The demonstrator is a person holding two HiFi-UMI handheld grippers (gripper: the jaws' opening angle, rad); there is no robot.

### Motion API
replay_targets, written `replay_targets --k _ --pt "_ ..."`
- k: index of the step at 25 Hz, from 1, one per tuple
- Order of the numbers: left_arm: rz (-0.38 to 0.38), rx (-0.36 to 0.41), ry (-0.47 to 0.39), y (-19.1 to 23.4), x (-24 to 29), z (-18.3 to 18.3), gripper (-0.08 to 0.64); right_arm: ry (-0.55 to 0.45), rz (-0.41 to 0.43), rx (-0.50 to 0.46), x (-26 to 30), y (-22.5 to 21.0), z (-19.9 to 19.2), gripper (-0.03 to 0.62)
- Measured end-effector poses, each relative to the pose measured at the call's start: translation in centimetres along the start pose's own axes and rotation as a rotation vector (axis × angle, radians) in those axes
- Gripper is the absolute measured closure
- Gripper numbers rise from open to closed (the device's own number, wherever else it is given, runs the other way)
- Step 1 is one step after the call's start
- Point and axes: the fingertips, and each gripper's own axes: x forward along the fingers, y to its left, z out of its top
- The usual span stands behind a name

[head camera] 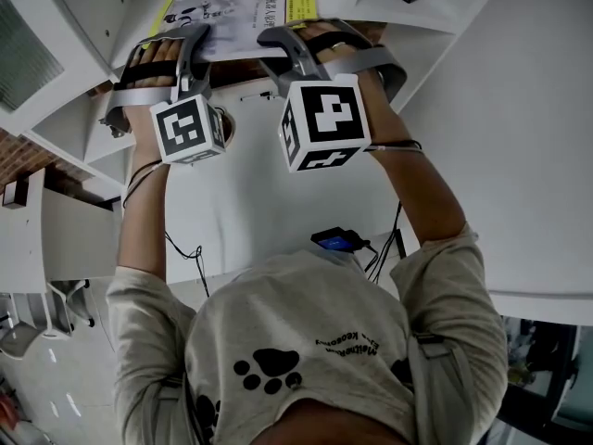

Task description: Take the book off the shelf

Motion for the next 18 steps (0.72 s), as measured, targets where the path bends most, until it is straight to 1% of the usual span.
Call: replay_targets --k 1,2,4,6,7,9,10,11,13,14,16,18 --pt "0.019 -0.002 0.003 0.4 -0.2 0.0 0.42 -0.001 0.0 -0.003 -0.1 0.1 0.0 0.503" --pt "0.026 -0.01 0.004 0.8 -0.5 0.0 0.464 -0.004 -0.003 -0.005 -0.2 0.2 0.0 0.503" --pt "0.011 -0.022 0.011 1.1 -0.8 0.2 0.471 -0.003 -0.024 0.0 -0.5 -0.1 -0.1 0.503" --pt "0.012 -0.026 0.032 1.3 -0.9 0.2 0.48 0.036 -0.059 0.001 -0.7 -0.3 -0.3 0.495" --pt "0.017 -0.032 0.044 1.3 -0.9 0.2 0.48 0.071 -0.081 -0.008 -0.7 -0.3 -0.4 0.458" --pt "0.026 -0.046 0.065 1.2 -1.2 0.4 0.48 0.128 -0.137 -0.027 -1.2 -0.4 0.1 0.352" --pt "0.027 -0.053 0.072 1.1 -1.4 0.6 0.48 0.134 -0.16 -0.027 -1.6 -0.5 0.8 0.333" --pt "0.025 -0.06 0.076 1.1 -1.5 0.8 0.48 0.129 -0.171 -0.026 -1.8 -0.5 1.5 0.327" --pt "0.016 -0.072 0.081 1.1 -2.0 1.1 0.48 0.129 -0.165 -0.045 -1.4 -0.4 2.2 0.305" --pt "0.013 -0.075 0.082 1.1 -2.3 1.2 0.48 0.148 -0.162 -0.071 -0.8 -0.4 2.0 0.29" --pt "0.009 -0.074 0.085 0.9 -2.9 1.4 0.48 0.202 -0.168 -0.111 0.3 -0.5 1.0 0.275" --pt "0.005 -0.07 0.082 0.5 -3.7 1.6 0.48 0.243 -0.169 -0.109 0.9 -0.5 -0.2 0.276"
